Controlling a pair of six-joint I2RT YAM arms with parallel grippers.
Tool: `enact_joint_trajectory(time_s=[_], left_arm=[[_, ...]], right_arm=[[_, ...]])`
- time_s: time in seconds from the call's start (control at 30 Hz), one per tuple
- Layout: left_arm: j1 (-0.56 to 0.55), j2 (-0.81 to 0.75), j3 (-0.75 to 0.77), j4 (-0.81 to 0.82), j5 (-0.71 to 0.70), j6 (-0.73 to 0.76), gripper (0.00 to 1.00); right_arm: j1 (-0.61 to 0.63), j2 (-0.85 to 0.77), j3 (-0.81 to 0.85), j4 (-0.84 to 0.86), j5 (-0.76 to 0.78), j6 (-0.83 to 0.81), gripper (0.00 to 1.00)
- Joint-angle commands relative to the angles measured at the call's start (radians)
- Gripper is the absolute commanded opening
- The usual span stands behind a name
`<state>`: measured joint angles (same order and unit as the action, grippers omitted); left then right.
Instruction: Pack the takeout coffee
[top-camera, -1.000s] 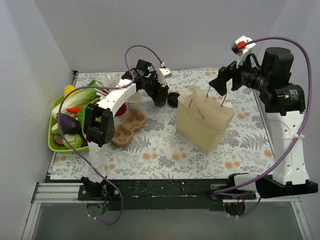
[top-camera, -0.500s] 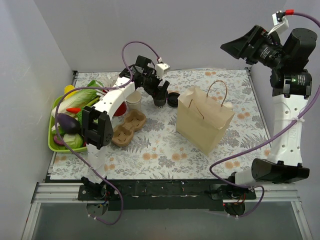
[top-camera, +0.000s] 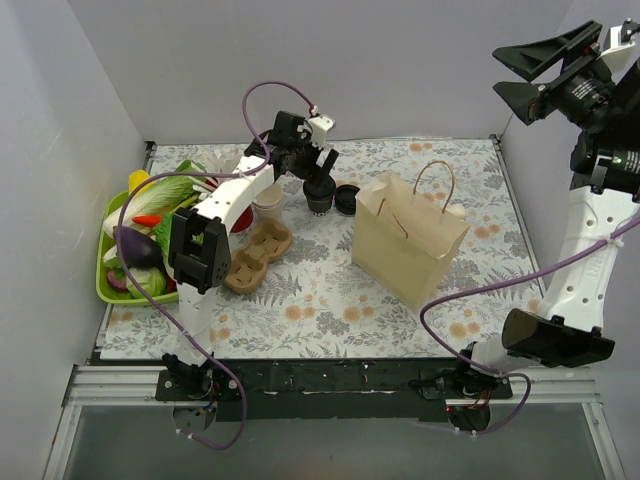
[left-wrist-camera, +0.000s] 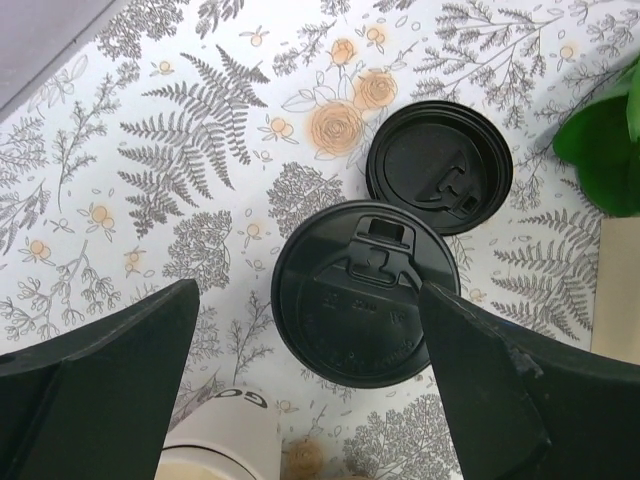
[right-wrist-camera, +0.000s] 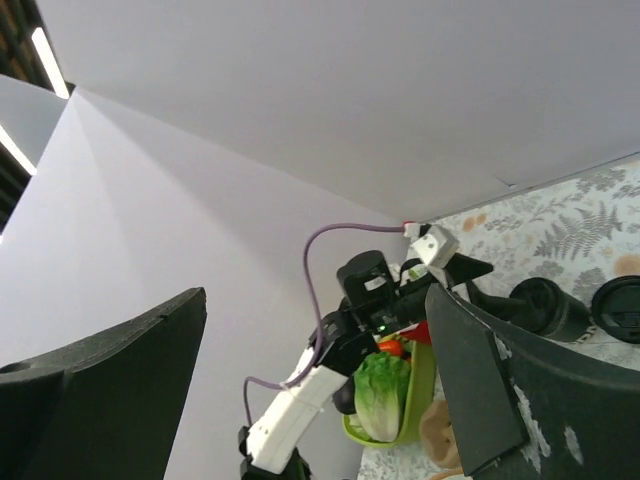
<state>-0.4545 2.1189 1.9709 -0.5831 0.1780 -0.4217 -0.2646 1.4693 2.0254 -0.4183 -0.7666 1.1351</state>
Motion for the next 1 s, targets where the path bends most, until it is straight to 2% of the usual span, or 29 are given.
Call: enact_joint_trajectory(time_s=[0.0, 0.2, 0.27, 0.33, 0.37, 0.4, 0.43, 0.47, 0.5, 0.53, 0.57, 0.6, 0.67, 0.73, 0.83, 0.97], left_arm=[[0.002, -0.014, 0.049, 0.091, -0.012, -0.026, 0.93], [0.004, 0.007, 0.059, 0.132, -0.037, -0.025, 0.94], [0.008, 0.024, 0.069, 0.157, -0.038, -0.003, 0.95], [0.013, 0.039, 0.106, 0.154, -0.025, 0.024, 0.97], [0.019, 0.047, 0.118, 0.152, -0.023, 0.027, 0.98], [0.025, 0.053, 0.124, 0.151, -0.012, 0.029, 0.98], [0.031, 0.053, 0.120, 0.154, 0.045, 0.032, 0.98], [0.045, 0.052, 0.109, 0.161, 0.070, 0.026, 0.98], [0.048, 0.053, 0.099, 0.169, 0.092, 0.021, 0.98], [0.050, 0.056, 0.097, 0.172, 0.119, 0.021, 0.98], [0.053, 0.058, 0.097, 0.172, 0.124, 0.012, 0.98], [0.053, 0.064, 0.105, 0.172, 0.132, 0.008, 0.98], [0.053, 0.070, 0.138, 0.151, 0.182, -0.003, 0.98], [0.053, 0.075, 0.155, 0.120, 0.222, -0.020, 0.98], [0.054, 0.079, 0.155, 0.105, 0.235, -0.060, 0.98], [0.060, 0.101, 0.161, 0.072, 0.291, -0.124, 0.98]], right_arm=[[0.039, -0.058, 0.010, 0.067, 0.021, 0.121, 0.98], [0.018, -0.066, 0.044, 0.003, 0.061, 0.005, 0.98], [-0.016, -0.079, 0.018, 0.108, 0.024, -0.014, 0.98], [-0.060, -0.110, -0.075, 0.194, 0.030, -0.107, 0.98], [-0.062, -0.133, -0.138, 0.243, 0.018, -0.244, 0.98], [-0.062, -0.159, -0.225, 0.304, -0.017, -0.285, 0.98], [-0.062, -0.199, -0.373, 0.407, -0.155, -0.325, 0.98], [-0.062, -0.213, -0.436, 0.543, -0.227, -0.377, 0.98], [-0.062, -0.222, -0.461, 0.473, -0.264, -0.552, 0.98], [-0.062, -0.230, -0.433, 0.331, -0.193, -0.665, 0.98], [-0.062, -0.230, -0.404, 0.070, -0.125, -0.766, 0.98], [-0.062, -0.222, -0.366, -0.013, -0.062, -0.954, 0.98], [-0.062, -0.182, -0.192, -0.126, 0.076, -1.087, 0.98], [-0.062, -0.161, -0.114, -0.116, 0.218, -1.159, 0.98], [-0.062, -0.188, -0.140, -0.068, 0.360, -1.150, 0.98], [-0.062, -0.242, -0.238, -0.088, 0.360, -1.179, 0.98]])
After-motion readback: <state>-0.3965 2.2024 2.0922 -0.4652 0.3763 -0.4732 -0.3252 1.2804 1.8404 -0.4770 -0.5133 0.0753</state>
